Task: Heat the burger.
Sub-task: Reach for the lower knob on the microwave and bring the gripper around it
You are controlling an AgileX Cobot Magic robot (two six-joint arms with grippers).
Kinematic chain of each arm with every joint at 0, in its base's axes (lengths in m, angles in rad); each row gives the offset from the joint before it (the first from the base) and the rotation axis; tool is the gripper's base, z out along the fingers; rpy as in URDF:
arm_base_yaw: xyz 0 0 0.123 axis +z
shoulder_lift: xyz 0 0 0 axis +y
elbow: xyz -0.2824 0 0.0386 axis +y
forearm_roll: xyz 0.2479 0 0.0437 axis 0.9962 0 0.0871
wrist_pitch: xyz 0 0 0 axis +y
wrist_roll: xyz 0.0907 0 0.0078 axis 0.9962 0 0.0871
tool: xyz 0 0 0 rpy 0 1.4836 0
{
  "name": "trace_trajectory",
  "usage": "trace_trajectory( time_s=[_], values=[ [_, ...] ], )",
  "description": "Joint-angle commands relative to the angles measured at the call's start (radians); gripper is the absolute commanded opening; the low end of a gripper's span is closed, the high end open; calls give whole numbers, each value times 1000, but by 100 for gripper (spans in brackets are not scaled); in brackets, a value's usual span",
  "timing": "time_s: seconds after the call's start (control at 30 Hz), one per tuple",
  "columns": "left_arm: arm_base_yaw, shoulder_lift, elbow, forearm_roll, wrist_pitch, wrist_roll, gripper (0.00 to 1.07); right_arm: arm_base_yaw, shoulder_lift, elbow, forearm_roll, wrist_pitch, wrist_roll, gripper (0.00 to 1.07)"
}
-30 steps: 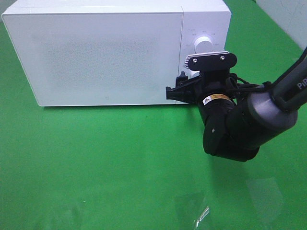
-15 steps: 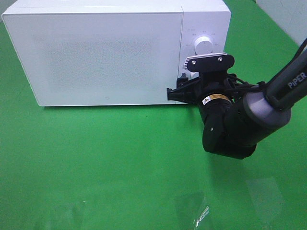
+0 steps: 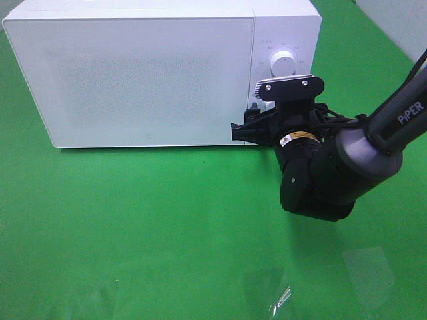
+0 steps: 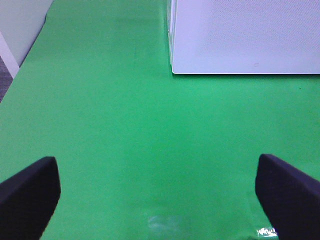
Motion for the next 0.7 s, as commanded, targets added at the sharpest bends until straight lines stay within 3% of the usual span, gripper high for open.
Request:
trace_trajectory(
  time_s=[0.03,0.1,0.13,0.17,0.2,0.23,0.27,0.3,0.33,0.37,0.4,0.7],
  values=[
    [0,-16,5,-2,-16,3,98,-10,-10,-29,-24,-148,-1,69],
    [0,-16,5,-2,-16,3,98,-10,-10,-29,-25,-148,-1,64],
    [0,-16,5,-2,-16,3,98,-10,-10,-29,-25,-152,0,54],
    [0,-16,5,-2,-16,3,98,-10,-10,-29,-25,-152,0,54],
    [0,-16,5,-2,-16,3,98,-10,-10,-29,-27,-166,0,41],
    [0,-16,5,-2,-16,3,98,-10,-10,-29,-27,-166,0,41],
    [0,-16,5,-2,-16,3,98,-10,-10,-29,-35,-176,1,28],
    [0,-16,5,-2,-16,3,98,-10,-10,-29,-35,-176,1,28],
    [0,-16,5,-2,-16,3,98,-10,-10,-29,-45,-179,2,14],
    [0,-16,5,-2,-16,3,98,-10,-10,-29,-45,-179,2,14],
    [0,-16,5,-2,-16,3,98,-10,-10,-29,-52,-179,2,4],
    [0,-16,5,-2,-16,3,98,-10,-10,-30,-57,-185,15,0]
  ],
)
